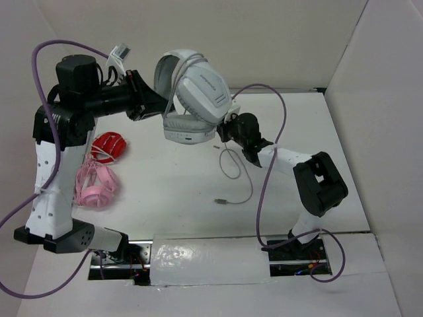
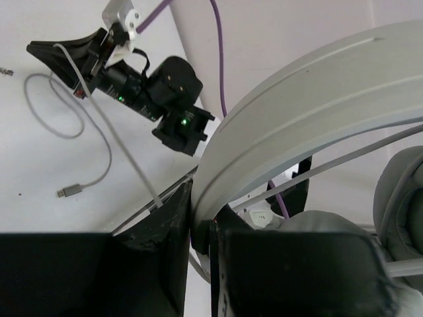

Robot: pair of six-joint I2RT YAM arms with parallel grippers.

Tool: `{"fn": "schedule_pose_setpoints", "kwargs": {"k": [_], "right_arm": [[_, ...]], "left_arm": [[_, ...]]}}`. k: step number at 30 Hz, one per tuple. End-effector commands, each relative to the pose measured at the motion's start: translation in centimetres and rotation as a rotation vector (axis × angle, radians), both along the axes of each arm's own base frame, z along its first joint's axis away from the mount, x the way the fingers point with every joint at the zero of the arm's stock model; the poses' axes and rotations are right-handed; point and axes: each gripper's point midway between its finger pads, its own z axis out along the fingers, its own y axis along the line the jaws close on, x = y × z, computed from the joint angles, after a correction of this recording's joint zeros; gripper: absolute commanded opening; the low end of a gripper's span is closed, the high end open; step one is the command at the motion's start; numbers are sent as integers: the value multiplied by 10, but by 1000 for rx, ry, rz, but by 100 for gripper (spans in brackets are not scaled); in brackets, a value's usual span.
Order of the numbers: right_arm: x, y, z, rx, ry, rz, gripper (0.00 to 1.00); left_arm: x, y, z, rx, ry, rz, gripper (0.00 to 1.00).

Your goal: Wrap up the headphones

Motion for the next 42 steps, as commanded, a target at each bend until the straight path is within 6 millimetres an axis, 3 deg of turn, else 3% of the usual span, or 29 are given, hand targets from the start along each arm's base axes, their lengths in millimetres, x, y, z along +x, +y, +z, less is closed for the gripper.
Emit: {"fn": "schedule_pose_setpoints", "kwargs": {"k": [1,6,8,10,16,20,21,22,23,26,28,32,34,35,42], "right_arm": [[13,-21,14,73,38,-34,0],[33,-67,37,166,49,-112,0],[40,-79,53,173,78,-128,0],[49,-101,61,168,107,-181,0],[44,-146,105,138,109,-288,0],[34,-162,142,71,164,-305,0],[32,-162,147,60,179,-305,0],[25,-162,137,27,251,-303,0],[26,-163,161,34,220,-306,0],[14,-155,180,22,235,-277,0],[10,-152,188,31,238,-262,0],[-9,-137,196,48,281,-205,0],[-30,-124,203,86,310,-124,0],[-40,-114,204,91,320,-80,0],[-121,-46,219,185,343,283,0]], "left_arm": [[-33,-3,39,-72,-161,-96,0],[-39,-1,27,-62,-156,-97,0],[-32,3,11,-25,-129,-57,0],[-13,10,-17,37,-62,42,0],[20,23,-106,243,107,184,0],[34,7,-151,375,103,98,0],[35,8,-161,414,119,107,0],[38,8,-171,453,137,122,0],[43,8,-187,523,154,149,0],[47,2,-218,638,169,138,0],[46,-6,-228,650,187,119,0],[57,-2,-242,679,287,194,0],[57,12,-261,753,401,284,0],[62,15,-258,755,421,320,0],[77,31,-286,815,656,526,0]]}}
